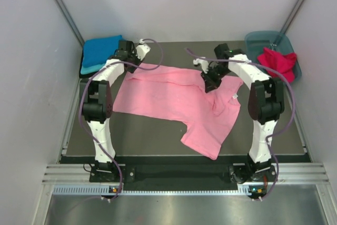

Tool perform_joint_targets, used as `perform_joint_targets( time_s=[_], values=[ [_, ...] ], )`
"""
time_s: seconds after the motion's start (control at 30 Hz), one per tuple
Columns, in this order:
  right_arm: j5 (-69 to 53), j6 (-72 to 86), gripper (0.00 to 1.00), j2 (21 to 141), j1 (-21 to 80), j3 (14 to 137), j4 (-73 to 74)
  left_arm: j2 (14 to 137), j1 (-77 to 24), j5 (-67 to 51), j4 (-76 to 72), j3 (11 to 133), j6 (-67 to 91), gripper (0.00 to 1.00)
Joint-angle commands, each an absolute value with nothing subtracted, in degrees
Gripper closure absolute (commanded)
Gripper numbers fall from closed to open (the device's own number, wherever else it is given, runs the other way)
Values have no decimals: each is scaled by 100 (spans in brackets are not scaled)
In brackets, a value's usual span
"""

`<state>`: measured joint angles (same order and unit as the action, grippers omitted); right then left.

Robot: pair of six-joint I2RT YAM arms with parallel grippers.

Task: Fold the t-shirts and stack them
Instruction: Fold the tshirt

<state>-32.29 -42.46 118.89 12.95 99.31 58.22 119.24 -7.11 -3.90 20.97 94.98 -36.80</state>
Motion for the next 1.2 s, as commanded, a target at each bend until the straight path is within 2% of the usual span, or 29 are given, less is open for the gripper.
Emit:
perform_joint_targets(
  time_s=[0.0,0.07,0.13,0.23,0.27,0.4,0.6,0.8,1.17],
  values=[
    [-3465,-4570,96,11190,2012,9633,6215,11681,-721,-387,1899,9361,-3814,63],
    [-3437,-4928,87,11180,1995,9763,6318,11681,-721,-369,1837,9299,-3841,63],
    [-3734,-5298,87,11415,1899,10167,6800,11689,-721,-369,1828,9290,-3858,63],
    [-3955,-5782,58,11996,1811,11316,7916,11742,-721,-325,1758,9342,-3963,63],
    [-4025,-5896,53,12101,1758,11451,8302,11786,-721,-290,1740,9378,-3955,63],
    [-4412,-5530,53,12086,1319,11268,7895,11926,-721,-238,1775,9632,-3929,63],
    [-3711,-4553,53,11935,677,10802,6259,12181,-712,-44,2047,10036,-3727,62],
    [-3112,-4413,53,12260,299,10960,6003,12832,-677,-193,3488,11276,-3524,64],
    [-2365,-3463,53,12770,-149,11048,5370,12735,-563,-88,4087,10723,-3700,66]
  ],
)
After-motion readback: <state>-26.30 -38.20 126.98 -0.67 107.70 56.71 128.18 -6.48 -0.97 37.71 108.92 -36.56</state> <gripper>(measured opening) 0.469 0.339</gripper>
